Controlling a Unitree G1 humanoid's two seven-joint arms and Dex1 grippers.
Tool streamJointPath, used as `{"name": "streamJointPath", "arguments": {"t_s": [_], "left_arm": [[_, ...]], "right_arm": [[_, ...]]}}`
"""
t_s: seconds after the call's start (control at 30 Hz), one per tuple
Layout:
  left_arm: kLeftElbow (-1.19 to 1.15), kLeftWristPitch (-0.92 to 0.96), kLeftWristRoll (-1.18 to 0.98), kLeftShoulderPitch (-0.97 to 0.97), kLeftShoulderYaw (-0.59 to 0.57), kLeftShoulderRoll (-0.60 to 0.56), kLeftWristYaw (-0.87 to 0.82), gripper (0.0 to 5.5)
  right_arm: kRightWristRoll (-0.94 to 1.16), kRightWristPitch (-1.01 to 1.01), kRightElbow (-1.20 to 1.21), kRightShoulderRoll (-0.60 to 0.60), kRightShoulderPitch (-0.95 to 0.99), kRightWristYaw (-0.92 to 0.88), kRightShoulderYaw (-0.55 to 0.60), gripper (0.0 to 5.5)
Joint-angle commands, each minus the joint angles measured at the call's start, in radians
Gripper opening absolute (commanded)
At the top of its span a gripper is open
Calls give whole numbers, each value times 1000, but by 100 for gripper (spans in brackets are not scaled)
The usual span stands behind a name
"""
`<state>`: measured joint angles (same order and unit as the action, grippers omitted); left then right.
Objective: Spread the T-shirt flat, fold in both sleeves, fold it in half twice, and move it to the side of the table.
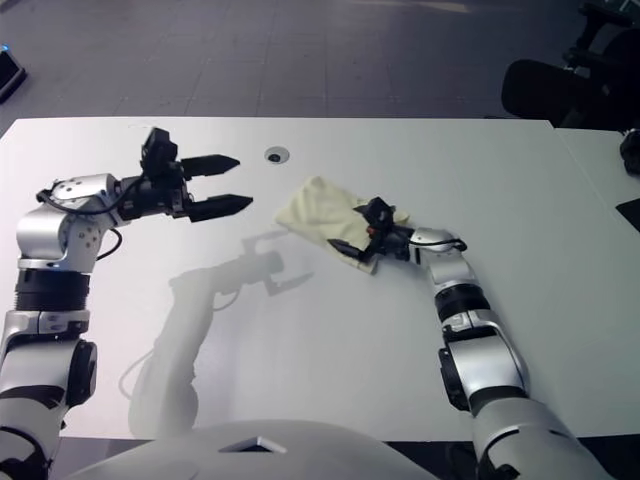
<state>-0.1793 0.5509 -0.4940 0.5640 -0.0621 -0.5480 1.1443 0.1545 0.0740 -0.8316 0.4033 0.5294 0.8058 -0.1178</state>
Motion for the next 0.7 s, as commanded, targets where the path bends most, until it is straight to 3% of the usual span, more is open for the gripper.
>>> {"name": "streamJointPath", "arguments": {"t_s": [0.03,0.23,0.53,0.6,0.7], "left_arm": [[142,6,58,-54,-82,65,-315,540],[293,42,181,-173,-116,221,-754,540],[362,54,198,-226,-119,259,-922,540],[363,51,223,-233,-107,252,-954,540],[334,34,296,-224,-101,231,-1025,540]], "right_arm": [[-109,-266,-164,75,-347,-424,51,539],[-28,-300,-284,28,-471,-655,132,539],[48,-317,-254,70,-486,-734,215,539],[87,-228,-180,77,-455,-746,271,539],[117,-163,224,82,-393,-772,320,539]]}}
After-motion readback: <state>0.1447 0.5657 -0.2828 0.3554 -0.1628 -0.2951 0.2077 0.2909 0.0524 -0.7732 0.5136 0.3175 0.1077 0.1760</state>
